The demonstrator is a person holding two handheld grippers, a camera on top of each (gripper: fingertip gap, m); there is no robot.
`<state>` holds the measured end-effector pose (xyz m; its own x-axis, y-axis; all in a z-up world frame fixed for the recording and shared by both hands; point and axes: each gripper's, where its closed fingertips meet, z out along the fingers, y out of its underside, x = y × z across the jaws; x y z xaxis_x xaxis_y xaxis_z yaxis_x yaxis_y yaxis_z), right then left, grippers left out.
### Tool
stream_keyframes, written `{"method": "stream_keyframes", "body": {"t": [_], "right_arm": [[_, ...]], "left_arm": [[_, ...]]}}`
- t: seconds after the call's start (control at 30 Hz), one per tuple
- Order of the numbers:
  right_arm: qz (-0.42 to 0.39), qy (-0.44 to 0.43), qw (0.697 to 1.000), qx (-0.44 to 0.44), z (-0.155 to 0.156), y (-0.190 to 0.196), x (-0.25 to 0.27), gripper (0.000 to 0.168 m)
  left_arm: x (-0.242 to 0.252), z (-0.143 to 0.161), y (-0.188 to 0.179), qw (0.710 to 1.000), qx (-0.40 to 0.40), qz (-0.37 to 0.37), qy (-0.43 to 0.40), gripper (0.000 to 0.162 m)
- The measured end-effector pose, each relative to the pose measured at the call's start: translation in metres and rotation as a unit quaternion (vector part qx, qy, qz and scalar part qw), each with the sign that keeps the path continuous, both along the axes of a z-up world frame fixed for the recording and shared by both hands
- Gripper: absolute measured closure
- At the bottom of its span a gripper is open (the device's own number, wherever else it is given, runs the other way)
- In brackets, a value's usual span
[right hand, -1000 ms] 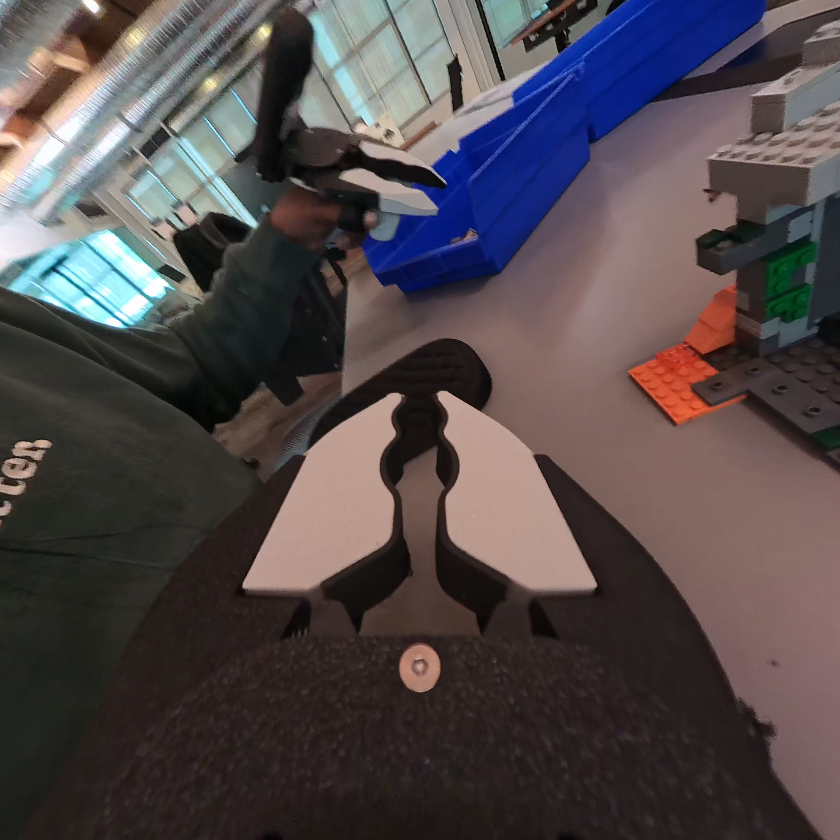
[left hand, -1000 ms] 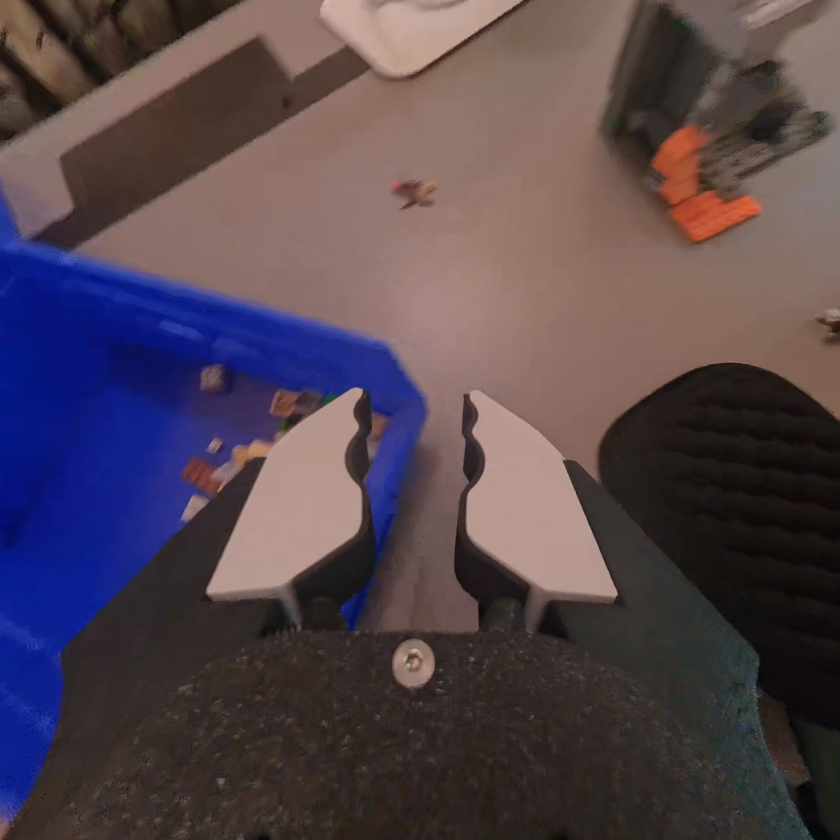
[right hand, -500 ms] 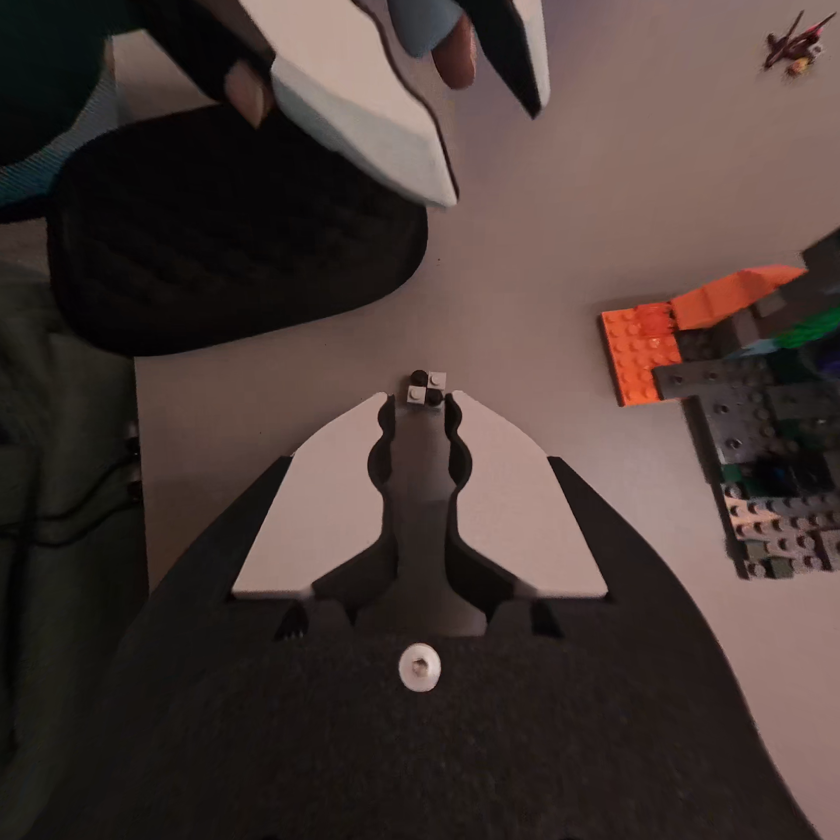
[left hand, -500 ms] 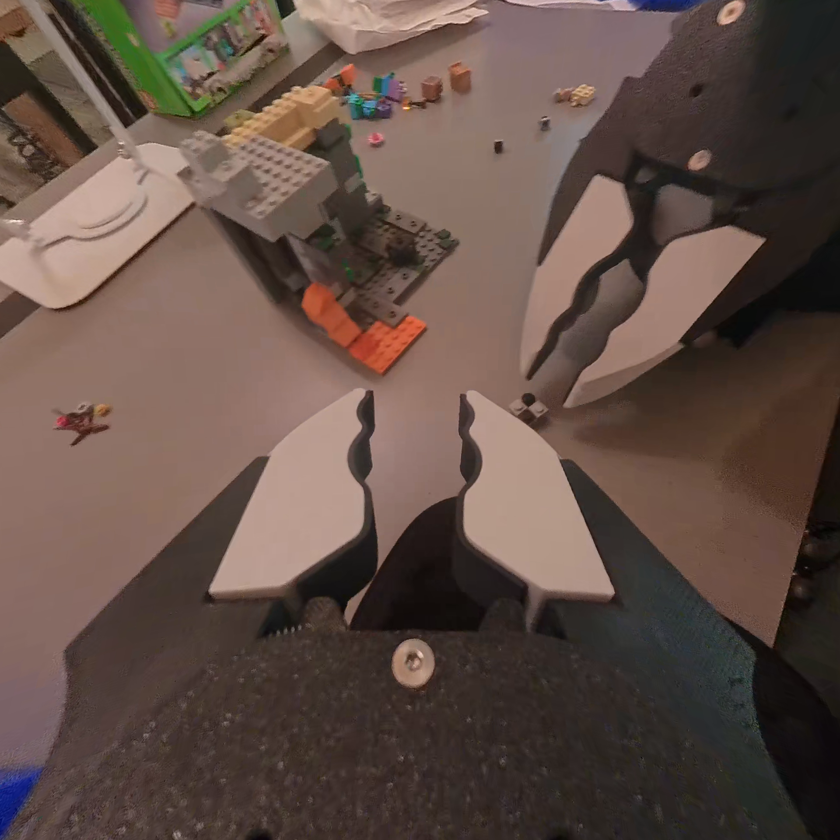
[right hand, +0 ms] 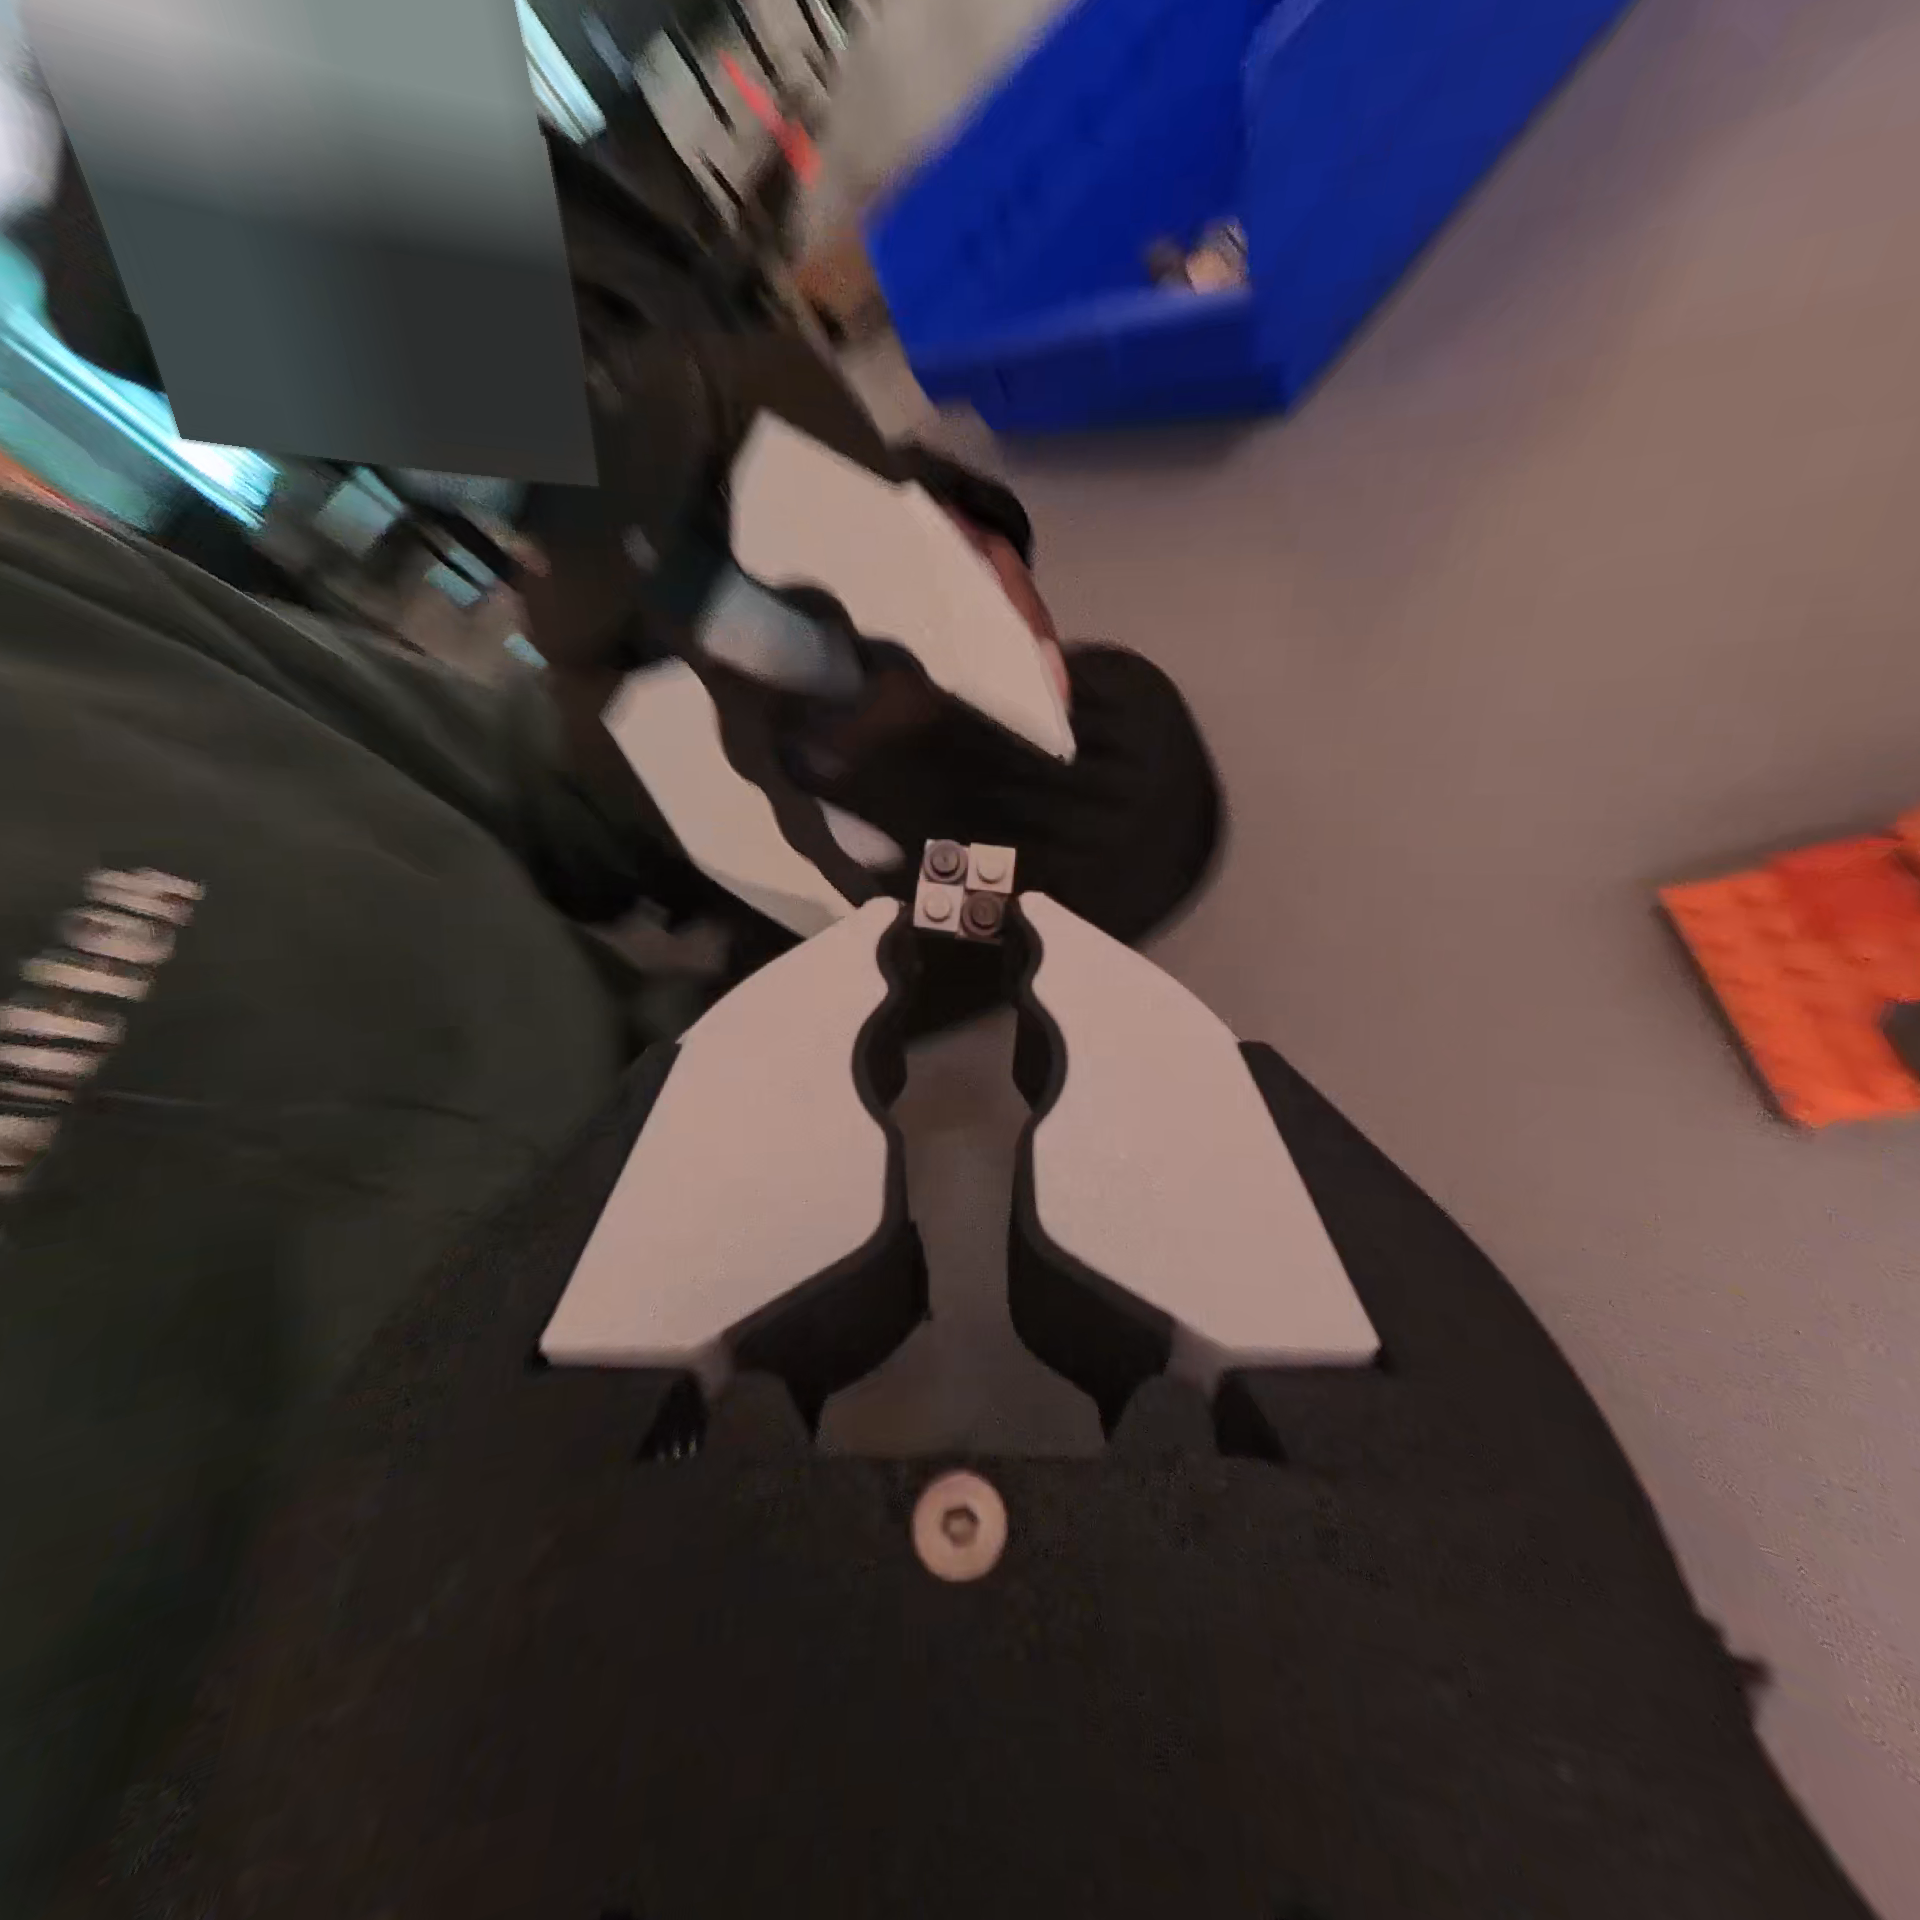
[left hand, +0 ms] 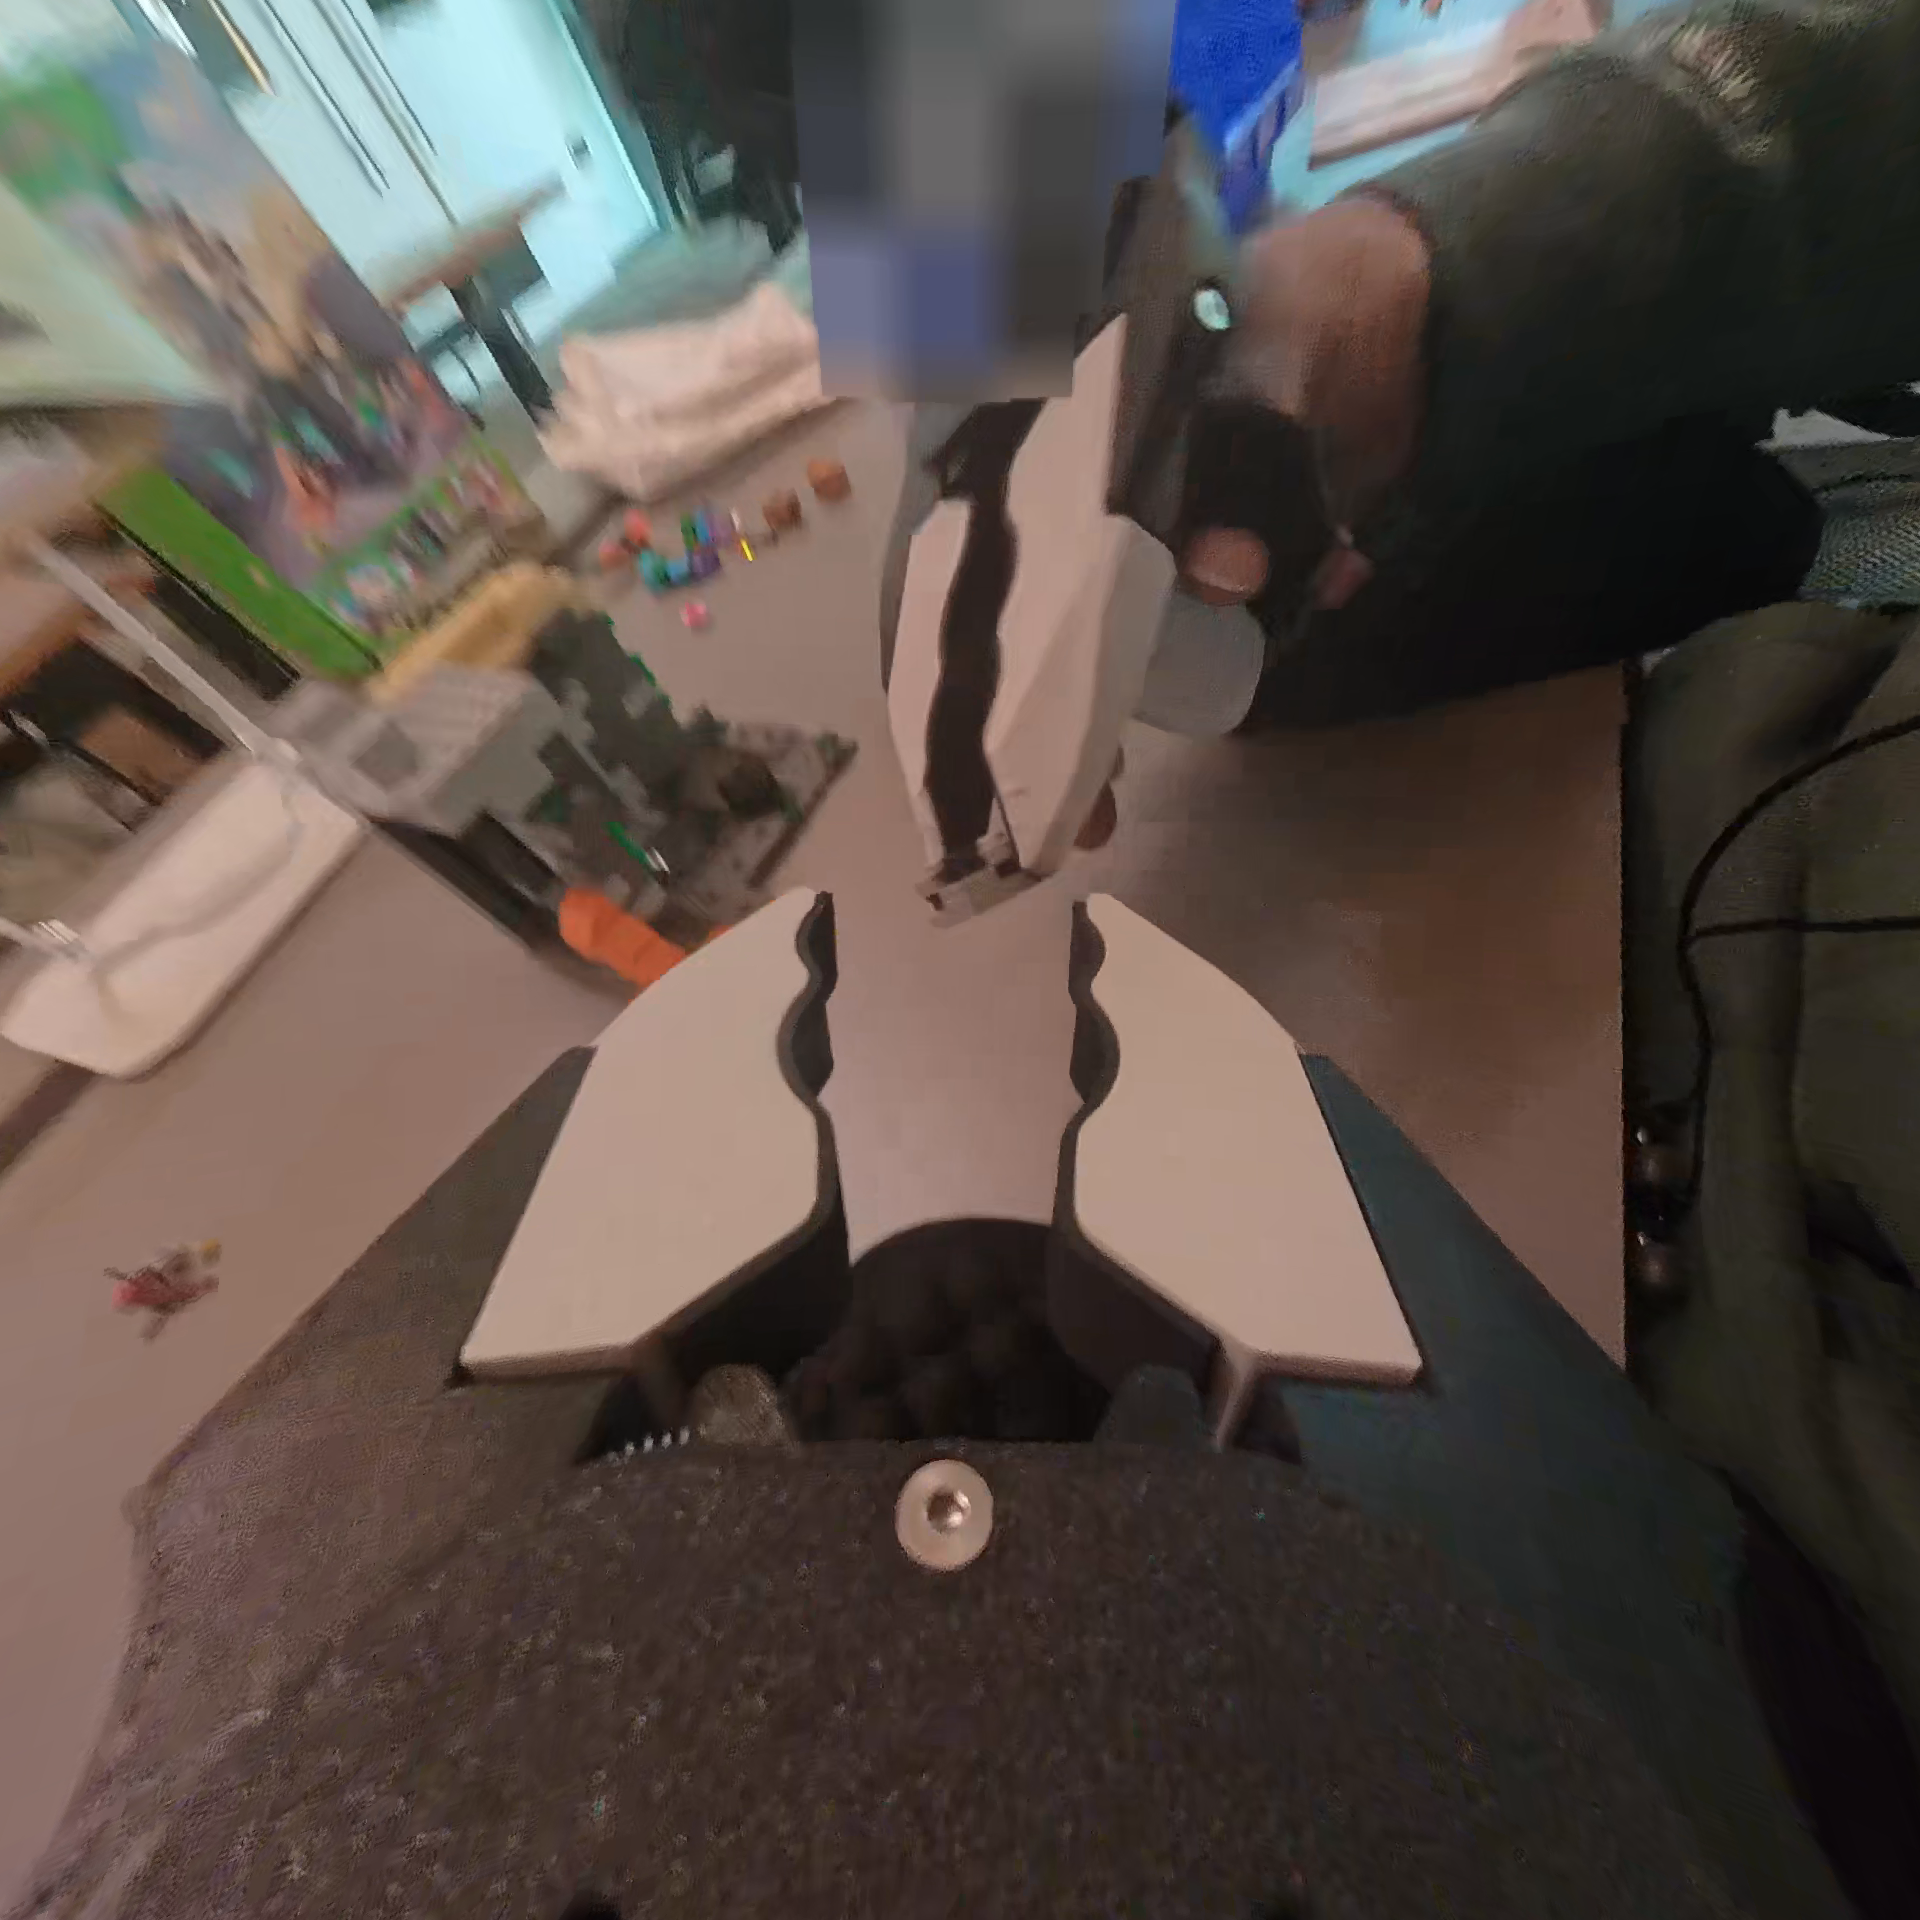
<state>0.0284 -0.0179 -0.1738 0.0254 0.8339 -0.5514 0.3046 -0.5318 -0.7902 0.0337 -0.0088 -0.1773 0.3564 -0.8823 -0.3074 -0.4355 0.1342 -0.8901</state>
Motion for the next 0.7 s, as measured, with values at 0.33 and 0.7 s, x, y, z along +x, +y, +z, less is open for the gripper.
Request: {"method": "stream_keyframes", "body": {"t": [0.33,0.7], "right_arm": [[0.031,0.186,0.965,-0.182,0.053,-0.017,-0.01,0.153],[-0.033,0.052,0.998,0.033,0.043,-0.013,-0.007,0.153]], "left_arm": [[0.006,0.054,-0.009,0.981,0.188,0.031,-0.042,0.143],[0.005,0.043,-0.007,0.977,0.208,0.046,0.02,0.144]]}}
